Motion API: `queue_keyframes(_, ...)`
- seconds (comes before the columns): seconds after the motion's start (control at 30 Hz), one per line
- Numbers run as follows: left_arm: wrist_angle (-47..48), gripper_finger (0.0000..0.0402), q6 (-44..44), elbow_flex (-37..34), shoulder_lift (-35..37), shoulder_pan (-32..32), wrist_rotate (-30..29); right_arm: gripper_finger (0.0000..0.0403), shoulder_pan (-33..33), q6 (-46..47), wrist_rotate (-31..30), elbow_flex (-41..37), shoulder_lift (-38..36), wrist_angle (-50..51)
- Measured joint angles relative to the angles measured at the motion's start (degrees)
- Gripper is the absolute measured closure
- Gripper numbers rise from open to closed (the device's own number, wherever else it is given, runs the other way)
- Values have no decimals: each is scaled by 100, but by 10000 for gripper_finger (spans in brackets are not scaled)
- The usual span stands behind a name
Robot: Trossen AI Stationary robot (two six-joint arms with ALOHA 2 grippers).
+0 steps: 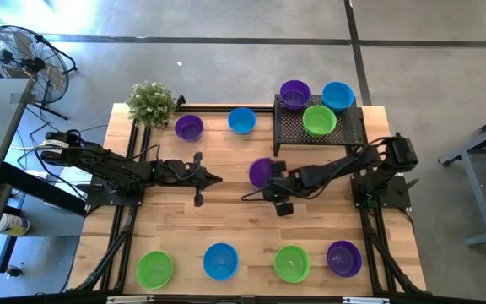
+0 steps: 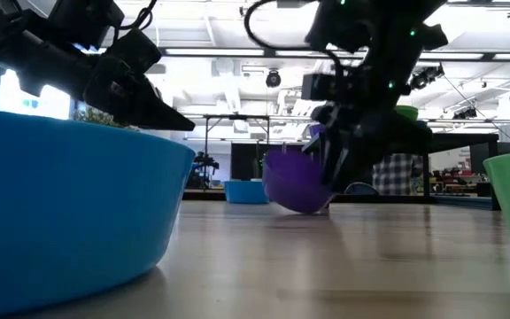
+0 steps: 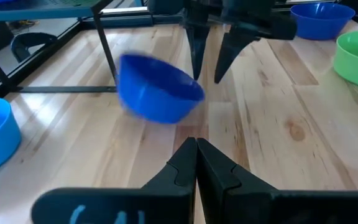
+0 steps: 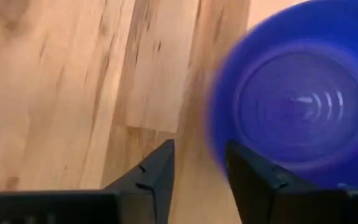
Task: Pick & Place Mini bowls
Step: Stack the violet bowl on the other violet bowl on the shelf
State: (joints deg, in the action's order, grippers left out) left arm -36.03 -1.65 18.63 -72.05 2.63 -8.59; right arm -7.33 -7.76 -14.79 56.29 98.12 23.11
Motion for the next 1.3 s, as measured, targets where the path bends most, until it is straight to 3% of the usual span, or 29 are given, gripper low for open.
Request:
queue_keyframes(0.27, 25, 401, 42, 0, 0, 0, -14, 332, 88, -124, -156, 0, 40, -107)
queue_keyframes(0.5, 24, 401, 44, 0, -2, 0, -12, 303, 68, -275, -377, 0, 38, -159)
queue_keyframes(0.63, 31, 401, 44, 0, -2, 0, -12, 296, 225, -273, -93, -7, 36, -159)
queue_keyframes(0.73, 31, 401, 44, 0, -2, 0, -10, 313, 329, -277, 6, -9, 36, -161)
queue_keyframes(0.97, 57, 401, 46, 0, -4, 0, -7, 396, 432, -396, 159, -11, 36, -162)
queue_keyframes(1.3, 63, 401, 48, 9, -4, 0, 8, 399, 42, -414, 150, 423, -846, 645)
